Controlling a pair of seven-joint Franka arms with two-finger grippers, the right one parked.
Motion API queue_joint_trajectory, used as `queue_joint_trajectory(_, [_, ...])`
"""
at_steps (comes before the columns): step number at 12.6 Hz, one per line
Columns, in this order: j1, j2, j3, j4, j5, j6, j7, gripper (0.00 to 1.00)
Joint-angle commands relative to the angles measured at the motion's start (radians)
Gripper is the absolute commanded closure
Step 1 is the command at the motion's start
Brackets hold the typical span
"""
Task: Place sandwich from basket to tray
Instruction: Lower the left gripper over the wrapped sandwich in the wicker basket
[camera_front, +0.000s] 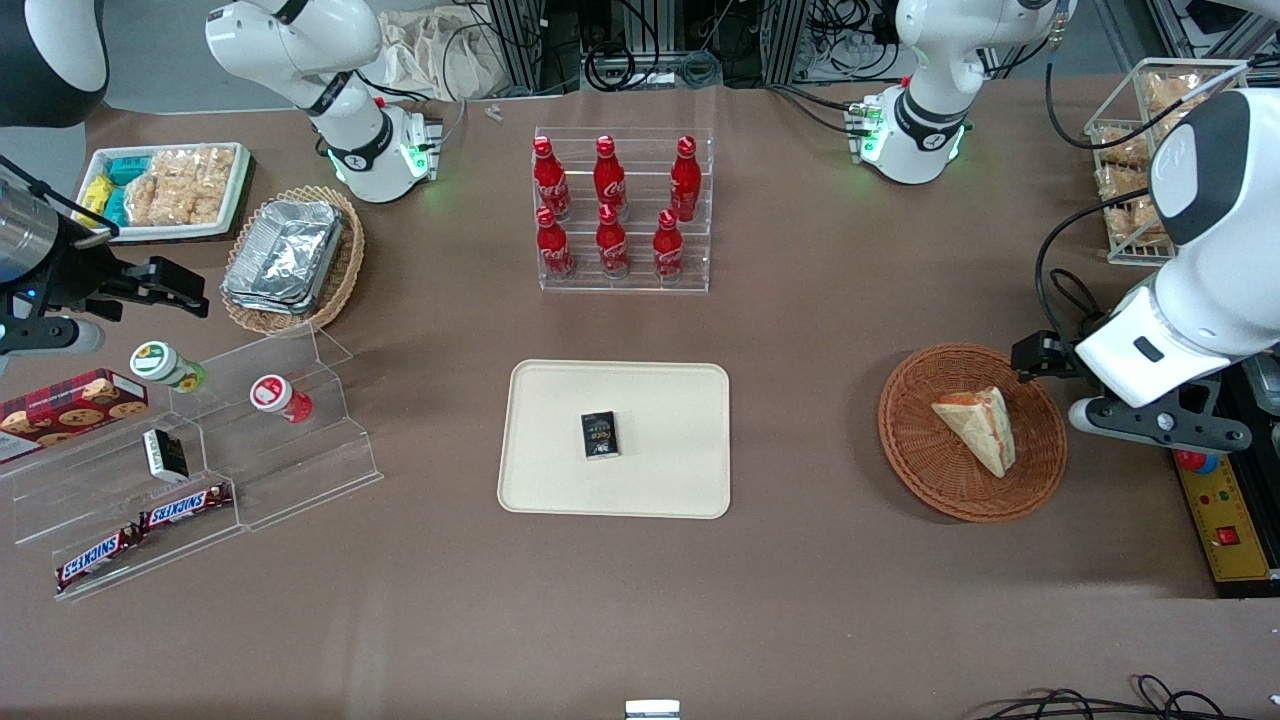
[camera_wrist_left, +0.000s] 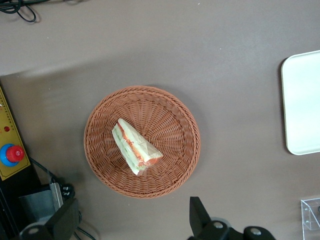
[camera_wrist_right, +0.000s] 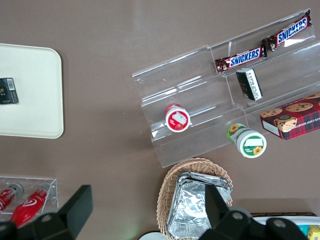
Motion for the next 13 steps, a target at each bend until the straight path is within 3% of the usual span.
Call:
queue_joint_trajectory(1, [0.003, 0.002, 0.001, 0.025, -0.009, -0.031, -0.008, 0.00])
queue_joint_trajectory(5, [0.006, 0.020, 0.009, 0.018, -0.010, -0.024, -0.048, 0.00])
queue_joint_trajectory(7, [0.046, 0.008, 0.013, -0.069, -0.064, 0.085, -0.165, 0.00])
queue_joint_trajectory(10, [0.092, -0.024, 0.020, -0.301, -0.067, 0.360, -0.370, 0.00])
queue_joint_trajectory(13, [0.095, 0.007, 0.020, -0.338, -0.066, 0.443, -0.611, 0.00])
